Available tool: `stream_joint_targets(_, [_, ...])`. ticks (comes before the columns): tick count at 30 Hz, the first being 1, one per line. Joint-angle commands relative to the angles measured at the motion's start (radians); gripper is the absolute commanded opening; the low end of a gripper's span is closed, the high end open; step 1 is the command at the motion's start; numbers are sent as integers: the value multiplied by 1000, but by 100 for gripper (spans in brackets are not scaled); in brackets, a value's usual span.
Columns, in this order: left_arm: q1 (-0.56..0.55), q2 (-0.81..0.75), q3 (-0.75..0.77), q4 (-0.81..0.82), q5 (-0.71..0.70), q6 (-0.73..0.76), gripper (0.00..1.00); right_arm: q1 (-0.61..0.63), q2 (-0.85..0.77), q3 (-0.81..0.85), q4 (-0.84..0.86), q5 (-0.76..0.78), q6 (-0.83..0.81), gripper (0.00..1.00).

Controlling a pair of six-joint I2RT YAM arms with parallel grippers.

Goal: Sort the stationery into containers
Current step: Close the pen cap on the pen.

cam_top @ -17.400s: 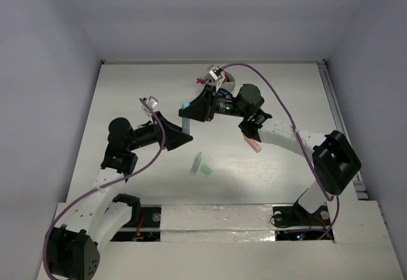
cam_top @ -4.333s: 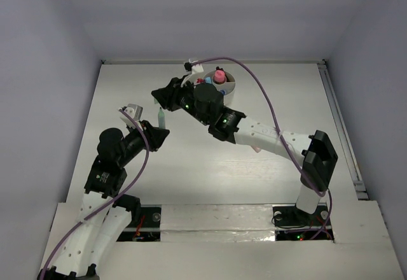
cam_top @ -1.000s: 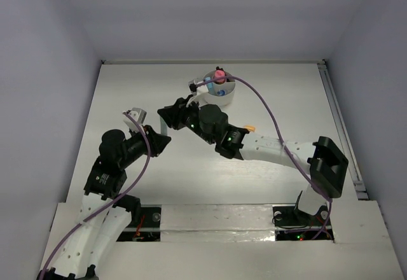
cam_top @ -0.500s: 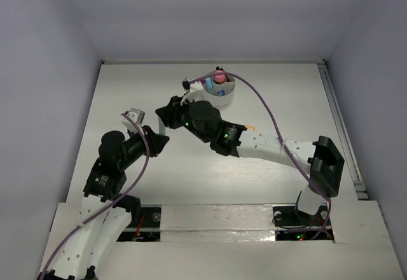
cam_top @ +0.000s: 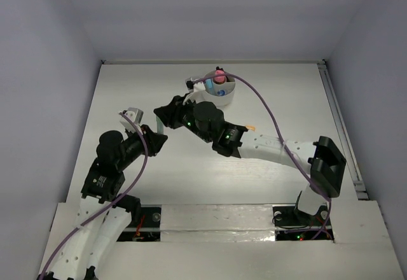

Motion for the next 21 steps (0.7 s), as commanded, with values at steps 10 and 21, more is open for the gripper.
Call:
stream_joint_targets(10, [19,38,96,247,-159,3,0,67,-43,-162,-128,-105,-18,0])
stream_joint_targets(21, [19,78,120,276,-157,3,0,130,-52,-325,-70,-68,-1,0])
